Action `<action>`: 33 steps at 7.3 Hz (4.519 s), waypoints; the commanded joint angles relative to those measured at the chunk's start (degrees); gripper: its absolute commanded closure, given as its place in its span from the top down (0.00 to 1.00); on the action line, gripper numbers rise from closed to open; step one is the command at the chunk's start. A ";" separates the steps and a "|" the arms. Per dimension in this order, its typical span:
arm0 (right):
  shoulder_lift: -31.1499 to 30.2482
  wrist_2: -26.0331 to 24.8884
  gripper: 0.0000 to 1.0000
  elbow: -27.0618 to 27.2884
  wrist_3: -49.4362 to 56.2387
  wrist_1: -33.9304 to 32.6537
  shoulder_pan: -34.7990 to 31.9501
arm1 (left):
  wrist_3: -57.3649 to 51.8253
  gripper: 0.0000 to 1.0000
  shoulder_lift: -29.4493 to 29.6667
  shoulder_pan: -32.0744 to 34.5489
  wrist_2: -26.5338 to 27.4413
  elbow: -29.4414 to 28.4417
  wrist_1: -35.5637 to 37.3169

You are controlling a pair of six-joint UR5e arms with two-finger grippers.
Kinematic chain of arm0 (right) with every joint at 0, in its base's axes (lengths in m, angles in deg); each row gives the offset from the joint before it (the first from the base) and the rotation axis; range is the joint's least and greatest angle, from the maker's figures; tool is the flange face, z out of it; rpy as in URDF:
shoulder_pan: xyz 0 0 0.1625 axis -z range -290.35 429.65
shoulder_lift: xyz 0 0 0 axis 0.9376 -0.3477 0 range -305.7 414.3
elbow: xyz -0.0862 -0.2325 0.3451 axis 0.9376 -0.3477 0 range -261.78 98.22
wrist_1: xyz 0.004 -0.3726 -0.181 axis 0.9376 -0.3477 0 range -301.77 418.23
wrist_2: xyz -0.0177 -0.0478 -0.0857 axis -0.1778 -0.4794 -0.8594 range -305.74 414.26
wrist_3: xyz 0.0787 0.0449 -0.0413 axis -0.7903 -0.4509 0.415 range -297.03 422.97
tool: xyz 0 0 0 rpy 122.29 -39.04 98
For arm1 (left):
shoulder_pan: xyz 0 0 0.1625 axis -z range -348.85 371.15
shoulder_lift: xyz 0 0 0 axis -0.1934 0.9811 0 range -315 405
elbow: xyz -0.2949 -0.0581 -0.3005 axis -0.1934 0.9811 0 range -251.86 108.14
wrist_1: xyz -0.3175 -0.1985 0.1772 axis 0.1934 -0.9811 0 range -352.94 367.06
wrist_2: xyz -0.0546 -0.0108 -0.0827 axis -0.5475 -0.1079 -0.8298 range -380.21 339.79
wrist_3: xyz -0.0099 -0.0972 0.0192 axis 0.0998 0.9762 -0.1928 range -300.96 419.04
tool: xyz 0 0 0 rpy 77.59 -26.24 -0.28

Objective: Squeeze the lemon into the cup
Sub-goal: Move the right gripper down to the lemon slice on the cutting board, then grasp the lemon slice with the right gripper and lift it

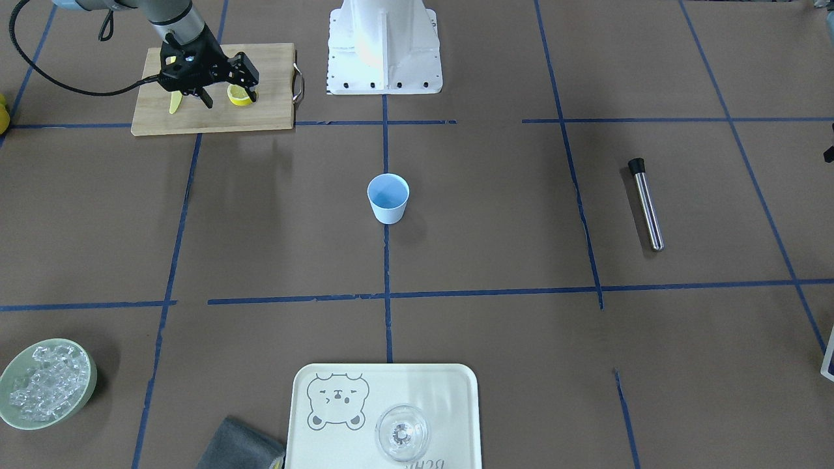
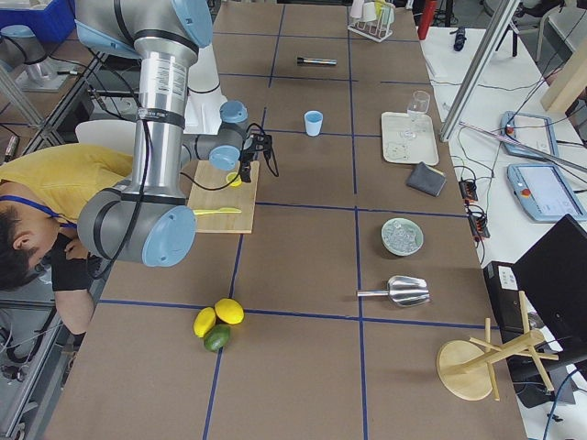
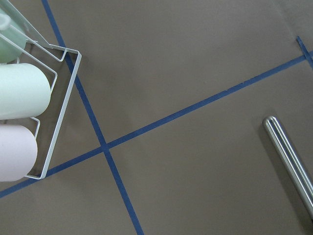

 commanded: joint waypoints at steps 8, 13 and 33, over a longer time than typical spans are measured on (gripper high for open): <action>-0.21 -3.85 0.98 -0.98 -4.90 -4.06 8.25 | -0.09 1.00 -0.18 0.09 -0.10 0.41 -0.07; 0.14 -4.11 0.96 -1.42 -4.90 -4.06 8.25 | -0.17 1.00 -0.18 0.18 -0.10 0.50 -0.07; 4.69 -3.76 0.69 1.31 -4.82 -4.67 1.58 | -0.52 1.00 -1.24 0.35 -0.19 1.55 -0.24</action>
